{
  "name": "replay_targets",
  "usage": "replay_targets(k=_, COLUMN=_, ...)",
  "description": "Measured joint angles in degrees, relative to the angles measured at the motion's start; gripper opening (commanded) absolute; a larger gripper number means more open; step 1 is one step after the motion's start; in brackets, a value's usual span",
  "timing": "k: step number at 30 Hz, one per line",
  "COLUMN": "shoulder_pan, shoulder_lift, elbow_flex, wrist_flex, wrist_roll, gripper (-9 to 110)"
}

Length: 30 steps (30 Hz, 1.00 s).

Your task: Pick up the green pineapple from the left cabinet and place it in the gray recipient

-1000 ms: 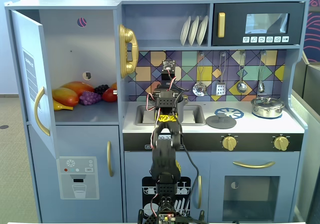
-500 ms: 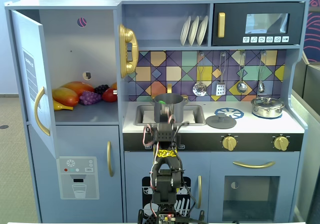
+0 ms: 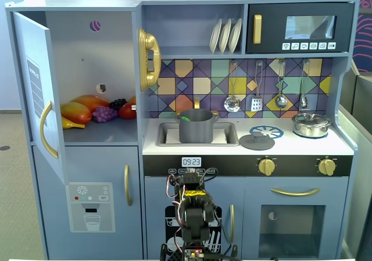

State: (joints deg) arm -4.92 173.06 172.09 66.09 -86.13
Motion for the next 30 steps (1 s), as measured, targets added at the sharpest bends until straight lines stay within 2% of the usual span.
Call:
replay_targets(k=7, shoulder_pan=2.1, shoulder_lift=4.7, elbow_flex=-0.8, wrist_flex=10.3, wrist_roll=-1.8, gripper=1)
replay_targets(k=17, shoulder_pan=6.8, shoulder_lift=9.4, elbow_flex=-0.1, wrist_flex=11.4, wrist_roll=-1.4, gripper=3)
replay_targets(k=30, shoulder_pan=7.4, shoulder_lift=9.4, elbow_flex=-0.1, wrist_flex=11.4, wrist_roll=-1.4, gripper=5)
